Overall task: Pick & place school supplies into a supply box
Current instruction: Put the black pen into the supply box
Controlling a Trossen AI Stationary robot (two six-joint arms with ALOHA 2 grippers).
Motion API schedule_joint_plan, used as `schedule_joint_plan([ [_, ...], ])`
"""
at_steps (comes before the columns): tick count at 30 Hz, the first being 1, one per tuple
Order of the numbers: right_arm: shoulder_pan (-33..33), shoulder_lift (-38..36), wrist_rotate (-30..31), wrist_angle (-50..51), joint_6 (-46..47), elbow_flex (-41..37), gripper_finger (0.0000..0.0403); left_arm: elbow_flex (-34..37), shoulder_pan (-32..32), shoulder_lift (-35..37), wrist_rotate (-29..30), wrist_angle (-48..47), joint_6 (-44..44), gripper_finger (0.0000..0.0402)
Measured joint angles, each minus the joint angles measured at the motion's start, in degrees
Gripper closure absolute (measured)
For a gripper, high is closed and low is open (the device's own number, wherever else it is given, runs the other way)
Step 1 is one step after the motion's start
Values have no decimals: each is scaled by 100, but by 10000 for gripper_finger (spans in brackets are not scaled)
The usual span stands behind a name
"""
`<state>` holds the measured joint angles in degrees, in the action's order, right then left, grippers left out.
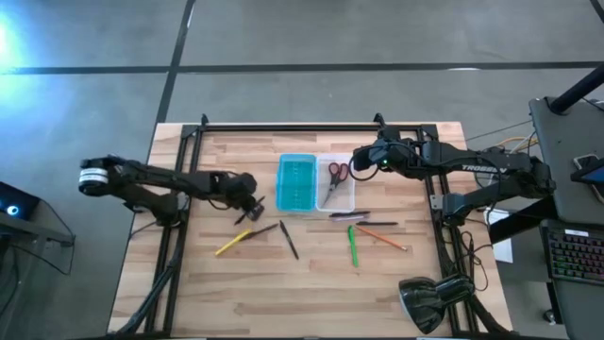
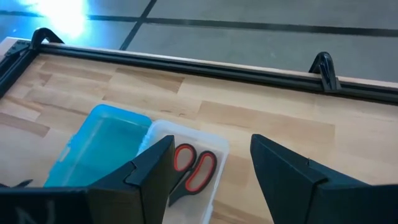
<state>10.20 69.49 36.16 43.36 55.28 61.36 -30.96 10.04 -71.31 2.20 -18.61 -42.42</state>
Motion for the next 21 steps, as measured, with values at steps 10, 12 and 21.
schedule_joint_plan([
  [10,0,0,0,-1,131,0,200,-367,743,717,-452,1264,-1129,393],
  [12,0,0,0,-2,133,0,199,-452,865,551,-618,1878,-1415,393],
  [21,61,-1,26,-35,470,0,199,-1492,956,-1568,-996,3875,-2180,394],
])
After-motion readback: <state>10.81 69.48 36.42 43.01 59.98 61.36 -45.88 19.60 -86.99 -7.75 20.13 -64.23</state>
